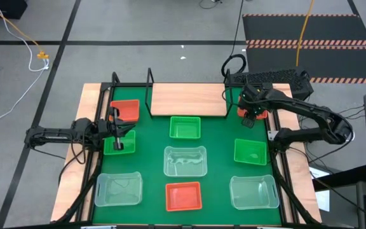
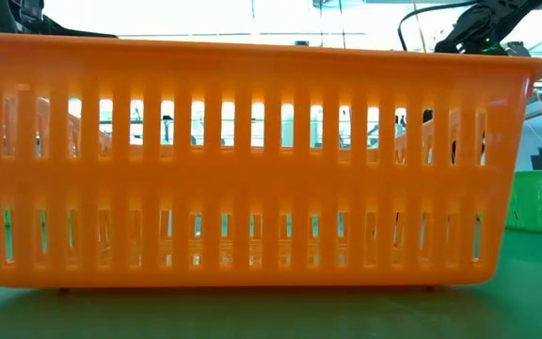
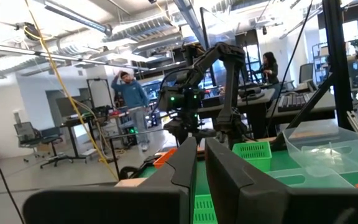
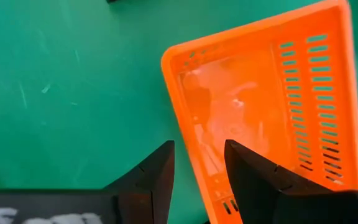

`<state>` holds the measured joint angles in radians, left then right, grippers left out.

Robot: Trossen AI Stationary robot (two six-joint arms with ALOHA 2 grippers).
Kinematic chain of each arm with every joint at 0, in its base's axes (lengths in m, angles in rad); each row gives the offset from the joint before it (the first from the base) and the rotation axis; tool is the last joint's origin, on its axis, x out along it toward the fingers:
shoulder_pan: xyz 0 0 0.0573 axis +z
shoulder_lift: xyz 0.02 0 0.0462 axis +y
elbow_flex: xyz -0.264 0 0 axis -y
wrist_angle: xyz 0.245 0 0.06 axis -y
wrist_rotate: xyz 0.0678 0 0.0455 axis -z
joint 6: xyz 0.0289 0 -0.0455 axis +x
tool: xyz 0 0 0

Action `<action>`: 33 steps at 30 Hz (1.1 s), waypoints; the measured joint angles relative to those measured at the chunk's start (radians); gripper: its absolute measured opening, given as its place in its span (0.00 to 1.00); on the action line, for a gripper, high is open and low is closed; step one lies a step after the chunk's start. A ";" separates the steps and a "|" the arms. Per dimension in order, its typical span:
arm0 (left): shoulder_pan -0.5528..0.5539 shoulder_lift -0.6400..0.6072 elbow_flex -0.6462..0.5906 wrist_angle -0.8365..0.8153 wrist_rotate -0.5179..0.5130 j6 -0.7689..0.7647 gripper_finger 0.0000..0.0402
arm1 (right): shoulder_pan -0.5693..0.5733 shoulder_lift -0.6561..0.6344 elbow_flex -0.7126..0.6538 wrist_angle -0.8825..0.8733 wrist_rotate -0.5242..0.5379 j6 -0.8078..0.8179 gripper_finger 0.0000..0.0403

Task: Stack baskets on shelf by color
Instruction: Put the top right orange bin on the shelf

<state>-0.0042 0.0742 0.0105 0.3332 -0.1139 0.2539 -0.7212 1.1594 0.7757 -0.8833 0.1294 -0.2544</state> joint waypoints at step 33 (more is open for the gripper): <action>0.000 0.000 0.000 0.007 -0.003 0.000 0.09 | -0.025 -0.004 -0.071 0.072 0.055 0.001 0.02</action>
<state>-0.0042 0.0742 0.0105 0.3399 -0.1165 0.2539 -0.7464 1.1550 0.7045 -0.8111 0.1843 -0.2539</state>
